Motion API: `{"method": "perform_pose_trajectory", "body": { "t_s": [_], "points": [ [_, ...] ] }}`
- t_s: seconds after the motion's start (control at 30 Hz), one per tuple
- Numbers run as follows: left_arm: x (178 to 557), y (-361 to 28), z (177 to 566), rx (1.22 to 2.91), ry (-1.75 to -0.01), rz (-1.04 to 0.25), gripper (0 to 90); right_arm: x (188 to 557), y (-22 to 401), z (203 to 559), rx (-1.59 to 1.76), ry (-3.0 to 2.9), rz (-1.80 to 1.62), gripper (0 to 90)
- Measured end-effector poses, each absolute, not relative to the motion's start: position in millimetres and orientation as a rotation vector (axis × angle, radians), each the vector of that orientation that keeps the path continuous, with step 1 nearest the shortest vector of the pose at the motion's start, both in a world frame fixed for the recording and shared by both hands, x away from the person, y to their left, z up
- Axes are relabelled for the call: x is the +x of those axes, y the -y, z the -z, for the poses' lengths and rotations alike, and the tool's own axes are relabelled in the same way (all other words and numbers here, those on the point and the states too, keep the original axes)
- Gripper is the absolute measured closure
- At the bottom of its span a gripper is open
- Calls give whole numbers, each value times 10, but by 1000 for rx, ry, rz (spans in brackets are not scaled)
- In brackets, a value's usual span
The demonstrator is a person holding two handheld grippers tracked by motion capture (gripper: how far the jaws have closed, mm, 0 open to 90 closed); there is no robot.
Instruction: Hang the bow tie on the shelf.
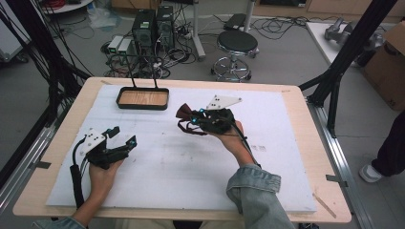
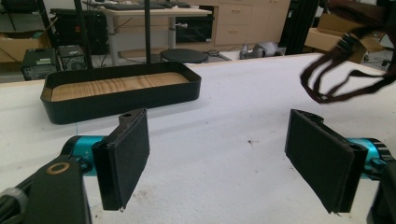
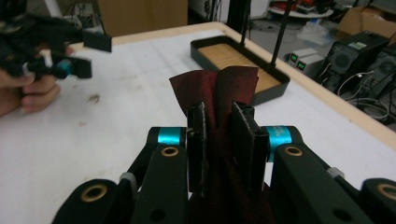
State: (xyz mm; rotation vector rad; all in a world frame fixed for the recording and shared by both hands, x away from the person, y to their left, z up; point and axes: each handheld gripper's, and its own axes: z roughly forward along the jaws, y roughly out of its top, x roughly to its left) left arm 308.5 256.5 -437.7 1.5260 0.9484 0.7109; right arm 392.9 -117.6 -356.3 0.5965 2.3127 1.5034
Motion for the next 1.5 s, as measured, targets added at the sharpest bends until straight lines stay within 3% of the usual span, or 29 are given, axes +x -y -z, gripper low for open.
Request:
{"method": "perform_pose_trajectory", "body": {
  "t_s": [0.9,1.5],
  "points": [
    [3092,-2559,4378,1521,-938,-702,233,4724,357,3333,817,-2057,-1604,761],
    [3093,-2559,4378,1519,-940,-696,234,4890,40,3237,822,-1933,-1634,761]
  ]
}}
